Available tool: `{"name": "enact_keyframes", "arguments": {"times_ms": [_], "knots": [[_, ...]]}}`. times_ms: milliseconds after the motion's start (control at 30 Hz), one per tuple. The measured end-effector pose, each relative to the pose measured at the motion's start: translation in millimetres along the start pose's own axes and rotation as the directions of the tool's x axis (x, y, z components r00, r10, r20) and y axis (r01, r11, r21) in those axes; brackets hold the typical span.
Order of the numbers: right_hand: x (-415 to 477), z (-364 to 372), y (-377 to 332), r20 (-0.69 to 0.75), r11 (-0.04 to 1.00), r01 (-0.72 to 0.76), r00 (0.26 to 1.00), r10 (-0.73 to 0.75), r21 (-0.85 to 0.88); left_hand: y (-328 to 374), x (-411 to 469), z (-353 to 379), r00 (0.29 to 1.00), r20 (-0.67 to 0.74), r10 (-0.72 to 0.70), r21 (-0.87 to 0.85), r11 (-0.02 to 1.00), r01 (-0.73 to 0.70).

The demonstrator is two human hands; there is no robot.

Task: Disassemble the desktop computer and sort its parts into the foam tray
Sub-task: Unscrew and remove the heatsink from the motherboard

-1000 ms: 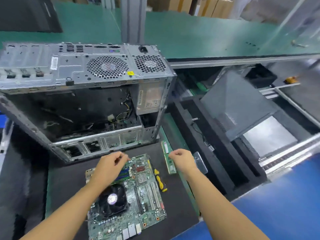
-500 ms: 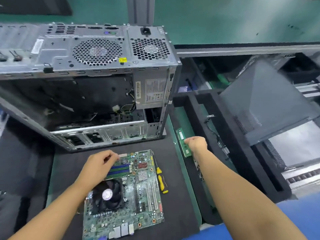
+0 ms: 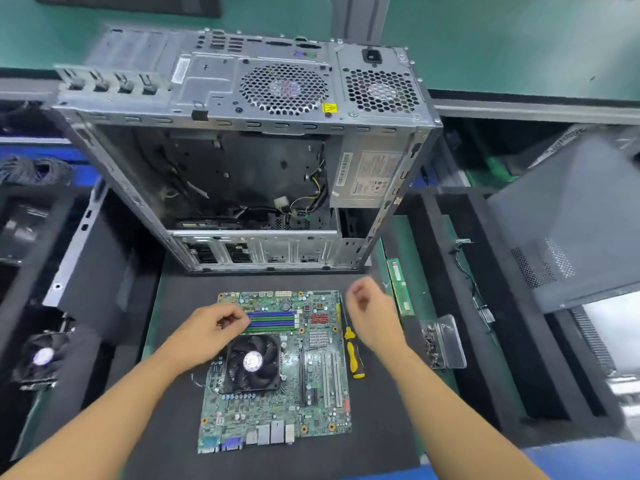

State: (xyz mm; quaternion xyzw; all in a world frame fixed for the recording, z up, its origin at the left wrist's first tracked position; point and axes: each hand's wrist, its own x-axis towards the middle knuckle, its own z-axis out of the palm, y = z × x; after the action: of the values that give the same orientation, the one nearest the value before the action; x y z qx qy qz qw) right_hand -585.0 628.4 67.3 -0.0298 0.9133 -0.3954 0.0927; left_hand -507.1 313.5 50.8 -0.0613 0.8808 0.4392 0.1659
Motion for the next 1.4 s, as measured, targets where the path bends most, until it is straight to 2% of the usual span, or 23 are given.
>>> {"name": "enact_keyframes", "arguments": {"times_ms": [67,100,167,233,300,433,500,600,733,800,900,1000,1200,1400], "knots": [[-14,17,-14,0.156,0.99,0.089,0.985,-0.071,-0.108,-7,-5,0,1.0,-0.014,0.009,-0.011,1.0,-0.01],[-19,23,-18,0.185,0.988,0.084,0.981,-0.059,-0.128,-9,-8,-1,0.999,-0.022,0.025,-0.016,1.0,-0.025],[-27,30,-18,0.189,0.99,-0.018,0.981,0.045,-0.138,-11,-13,-2,0.998,-0.022,0.057,0.002,0.998,-0.057],[-37,33,-14,0.121,0.957,-0.118,0.981,0.154,-0.266,-14,-17,-3,0.996,-0.024,0.089,0.029,0.996,-0.088],[-47,35,-10,0.004,0.912,-0.18,0.981,0.196,-0.369,-18,-21,-5,0.991,-0.067,0.113,0.031,0.993,-0.111],[-58,38,0,-0.154,0.871,-0.316,0.948,0.277,-0.375,-28,-29,-7,0.989,-0.101,0.107,0.006,0.994,-0.107],[-61,35,6,-0.182,0.841,-0.361,0.932,0.313,-0.403,-34,-36,-9,0.992,-0.066,0.109,-0.012,0.994,-0.11],[-68,34,12,-0.165,0.772,-0.34,0.94,0.299,-0.537,-44,-47,-9,0.994,0.005,0.113,-0.05,0.992,-0.112],[-78,39,9,-0.187,0.806,-0.37,0.929,0.319,-0.462,-54,-58,0,0.99,0.088,0.11,-0.091,0.991,-0.102],[-82,41,1,-0.208,0.886,-0.351,0.932,0.298,-0.302,-54,-59,3,0.989,0.093,0.114,-0.111,0.988,-0.103],[-88,39,-19,-0.196,0.969,-0.232,0.957,0.212,-0.082,-53,-55,2,0.987,0.031,0.156,-0.098,0.983,-0.152],[-93,36,-40,-0.216,0.993,-0.114,0.97,0.116,0.021,-49,-50,-2,0.984,-0.011,0.178,-0.079,0.981,-0.179],[-96,26,-74,-0.15,0.995,-0.023,0.988,0.038,0.099,-33,-40,-2,0.981,-0.06,0.186,-0.081,0.978,-0.191],[-96,17,-91,-0.193,0.998,-0.015,0.981,0.003,-0.062,-5,-34,-8,0.969,-0.003,0.246,-0.037,0.969,-0.246]]}}
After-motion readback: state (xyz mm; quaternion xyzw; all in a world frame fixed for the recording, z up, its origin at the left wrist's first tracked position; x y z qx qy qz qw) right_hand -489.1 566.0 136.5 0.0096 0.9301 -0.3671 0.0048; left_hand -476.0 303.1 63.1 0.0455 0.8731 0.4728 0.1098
